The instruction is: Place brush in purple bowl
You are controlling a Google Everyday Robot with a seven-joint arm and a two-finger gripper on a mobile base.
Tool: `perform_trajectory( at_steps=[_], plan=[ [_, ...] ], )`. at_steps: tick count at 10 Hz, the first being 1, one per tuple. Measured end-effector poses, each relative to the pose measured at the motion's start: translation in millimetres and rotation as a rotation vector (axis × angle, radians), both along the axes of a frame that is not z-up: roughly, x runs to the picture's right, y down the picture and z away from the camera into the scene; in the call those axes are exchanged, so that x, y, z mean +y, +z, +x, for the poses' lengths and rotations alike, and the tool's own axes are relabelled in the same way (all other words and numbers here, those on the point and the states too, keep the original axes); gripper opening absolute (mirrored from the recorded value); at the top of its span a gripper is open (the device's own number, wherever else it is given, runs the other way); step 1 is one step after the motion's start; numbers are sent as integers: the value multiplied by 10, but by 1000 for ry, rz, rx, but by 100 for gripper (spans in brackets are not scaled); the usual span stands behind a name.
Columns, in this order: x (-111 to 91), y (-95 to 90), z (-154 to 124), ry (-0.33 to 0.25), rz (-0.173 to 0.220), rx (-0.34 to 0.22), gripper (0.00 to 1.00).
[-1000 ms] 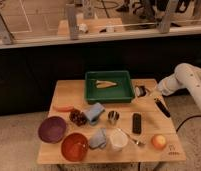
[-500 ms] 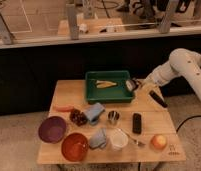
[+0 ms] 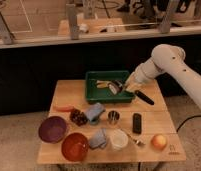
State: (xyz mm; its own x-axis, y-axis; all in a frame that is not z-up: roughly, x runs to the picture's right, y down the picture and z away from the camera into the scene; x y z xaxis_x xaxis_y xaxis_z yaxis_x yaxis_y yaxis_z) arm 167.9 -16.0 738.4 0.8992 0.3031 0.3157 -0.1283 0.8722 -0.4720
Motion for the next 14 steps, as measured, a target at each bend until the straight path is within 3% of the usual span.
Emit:
perform_trajectory(
  at_steps=[8,11,14],
  plan=[
    [-40,-8,-45,-9,8,-11,0],
    [-212,-126,-506,-94,54,-74,0],
    [-333,-302,-1346,-237,113,-156,0]
  ],
)
